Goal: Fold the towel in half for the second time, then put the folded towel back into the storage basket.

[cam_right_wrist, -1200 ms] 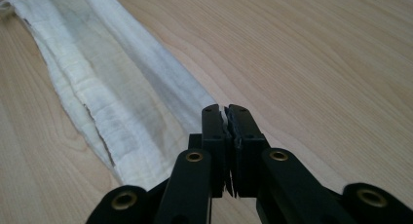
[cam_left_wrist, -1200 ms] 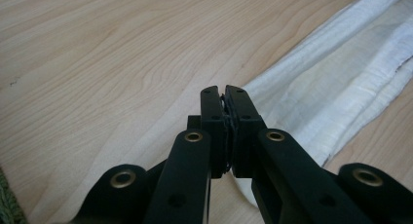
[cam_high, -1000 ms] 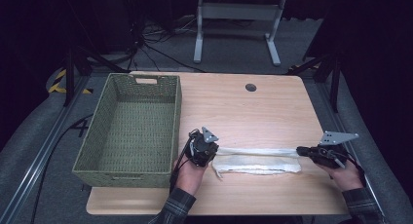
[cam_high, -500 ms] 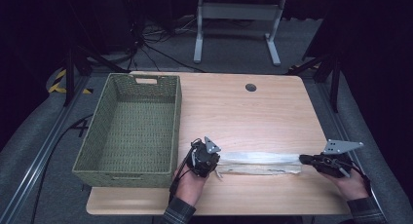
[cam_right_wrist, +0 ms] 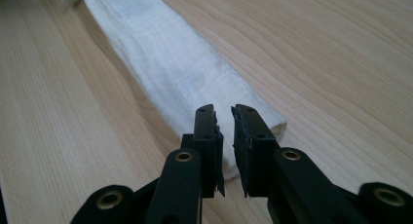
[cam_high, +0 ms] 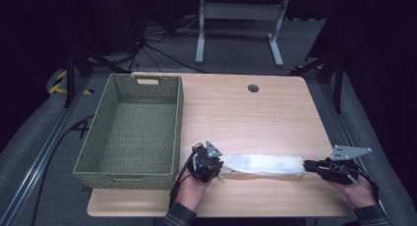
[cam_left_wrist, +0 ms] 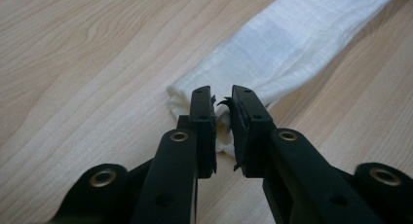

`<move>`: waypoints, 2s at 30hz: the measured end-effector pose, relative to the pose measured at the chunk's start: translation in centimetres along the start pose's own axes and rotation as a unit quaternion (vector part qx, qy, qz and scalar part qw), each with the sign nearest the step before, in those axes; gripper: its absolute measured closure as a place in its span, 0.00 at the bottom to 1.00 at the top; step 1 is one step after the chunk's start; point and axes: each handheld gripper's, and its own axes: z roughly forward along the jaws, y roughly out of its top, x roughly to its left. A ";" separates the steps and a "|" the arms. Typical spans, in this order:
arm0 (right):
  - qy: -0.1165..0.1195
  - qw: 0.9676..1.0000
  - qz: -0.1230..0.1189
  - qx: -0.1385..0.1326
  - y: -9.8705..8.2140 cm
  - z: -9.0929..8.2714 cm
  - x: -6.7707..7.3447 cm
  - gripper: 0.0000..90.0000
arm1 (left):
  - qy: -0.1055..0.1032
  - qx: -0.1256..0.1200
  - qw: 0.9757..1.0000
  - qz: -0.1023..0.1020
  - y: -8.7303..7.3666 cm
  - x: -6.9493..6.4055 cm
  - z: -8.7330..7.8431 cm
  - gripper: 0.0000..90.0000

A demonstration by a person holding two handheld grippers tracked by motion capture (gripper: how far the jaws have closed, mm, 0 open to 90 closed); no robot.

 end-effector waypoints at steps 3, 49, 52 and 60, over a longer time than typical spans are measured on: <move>0.001 1.000 -0.003 0.003 0.1 0.1 0.1 0.92 | -0.002 -0.008 1.000 0.004 0.3 -0.5 0.0 0.86; -0.008 0.996 -0.013 0.084 2.6 6.5 -2.6 1.00 | -0.031 0.036 0.998 0.050 2.0 1.3 3.5 0.57; -0.004 0.996 -0.010 0.083 3.1 7.1 -3.2 1.00 | -0.031 0.028 0.998 0.048 2.0 1.4 3.7 0.57; -0.003 0.996 -0.020 0.086 4.9 9.1 -4.2 1.00 | -0.027 0.039 0.998 0.047 2.2 1.9 4.3 0.58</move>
